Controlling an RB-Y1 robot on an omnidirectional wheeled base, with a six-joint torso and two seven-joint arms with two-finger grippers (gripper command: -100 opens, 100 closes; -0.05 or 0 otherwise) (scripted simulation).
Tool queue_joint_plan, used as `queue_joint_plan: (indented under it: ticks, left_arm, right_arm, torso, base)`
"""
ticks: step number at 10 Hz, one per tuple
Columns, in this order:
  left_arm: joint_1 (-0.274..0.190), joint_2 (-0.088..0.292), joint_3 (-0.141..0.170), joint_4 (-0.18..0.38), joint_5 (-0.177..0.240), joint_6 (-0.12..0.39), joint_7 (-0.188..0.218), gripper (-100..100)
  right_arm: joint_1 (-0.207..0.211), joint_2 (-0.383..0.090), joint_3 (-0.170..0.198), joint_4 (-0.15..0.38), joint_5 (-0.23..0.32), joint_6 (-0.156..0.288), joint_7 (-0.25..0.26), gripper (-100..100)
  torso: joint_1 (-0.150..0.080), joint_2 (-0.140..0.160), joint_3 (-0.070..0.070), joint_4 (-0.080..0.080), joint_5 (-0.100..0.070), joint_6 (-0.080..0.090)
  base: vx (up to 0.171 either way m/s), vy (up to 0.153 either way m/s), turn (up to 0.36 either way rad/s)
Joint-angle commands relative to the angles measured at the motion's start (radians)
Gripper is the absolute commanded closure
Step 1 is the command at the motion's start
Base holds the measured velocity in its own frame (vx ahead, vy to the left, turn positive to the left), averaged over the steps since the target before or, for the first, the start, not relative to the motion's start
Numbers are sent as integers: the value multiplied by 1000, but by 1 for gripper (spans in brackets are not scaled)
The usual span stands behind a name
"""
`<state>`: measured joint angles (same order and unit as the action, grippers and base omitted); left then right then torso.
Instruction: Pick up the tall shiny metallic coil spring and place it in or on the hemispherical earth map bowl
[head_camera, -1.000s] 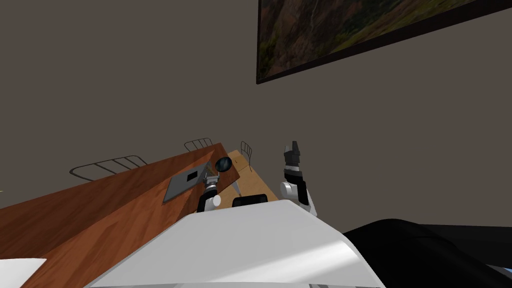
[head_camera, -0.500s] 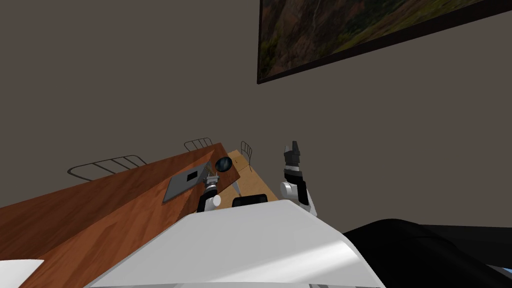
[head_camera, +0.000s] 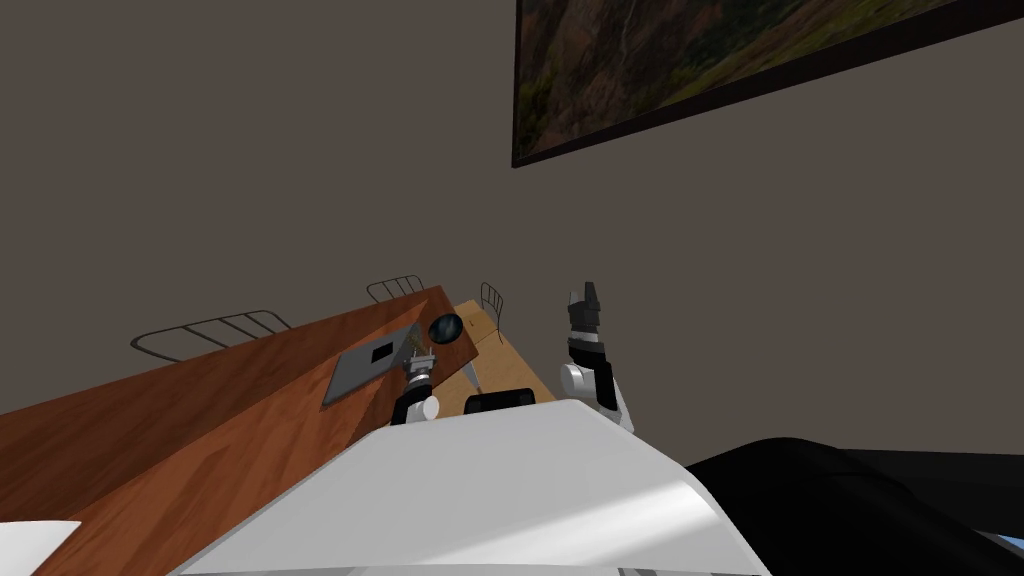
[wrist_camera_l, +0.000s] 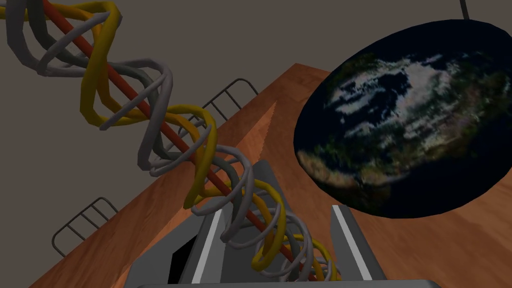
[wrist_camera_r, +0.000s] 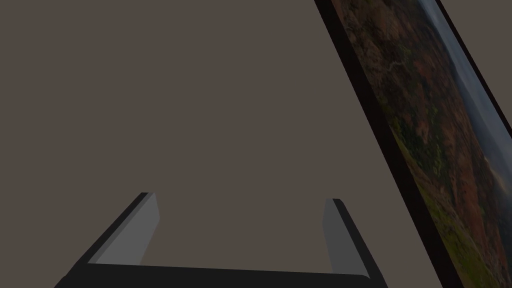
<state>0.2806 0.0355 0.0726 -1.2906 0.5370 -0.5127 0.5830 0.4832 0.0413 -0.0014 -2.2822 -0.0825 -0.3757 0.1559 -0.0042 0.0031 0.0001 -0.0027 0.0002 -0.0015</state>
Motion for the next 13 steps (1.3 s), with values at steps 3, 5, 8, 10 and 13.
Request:
queue_joint_plan:
  ticks: [3,5,8,10,13]
  left_arm:
    - [-46,8,17,-13,30,-11,28,100]
    - [-104,27,39,-18,67,-25,56,100]
    - [-175,49,57,-7,98,-38,72,100]
    - [-219,58,65,5,112,-45,77,100]
    - [-297,75,79,37,134,-58,77,100]
  right_arm:
    - [0,0,0,0,0,0,0,0]
    - [0,0,0,0,0,0,0,0]
    - [0,0,0,0,0,0,0,0]
    - [0,0,0,0,0,0,0,0]
    - [0,0,0,0,0,0,0,0]
  torso:
    - [3,-1,-1,0,1,0]
    - [3,-4,-1,1,-1,0]
    - [2,-2,0,1,0,0]
    - [0,0,1,2,-1,0]
    - [-1,0,1,2,-1,0]
  base:
    - [3,-7,19]
    - [28,-4,52]
    - [7,-27,40]
    - [-6,-52,36]
    - [-4,-69,44]
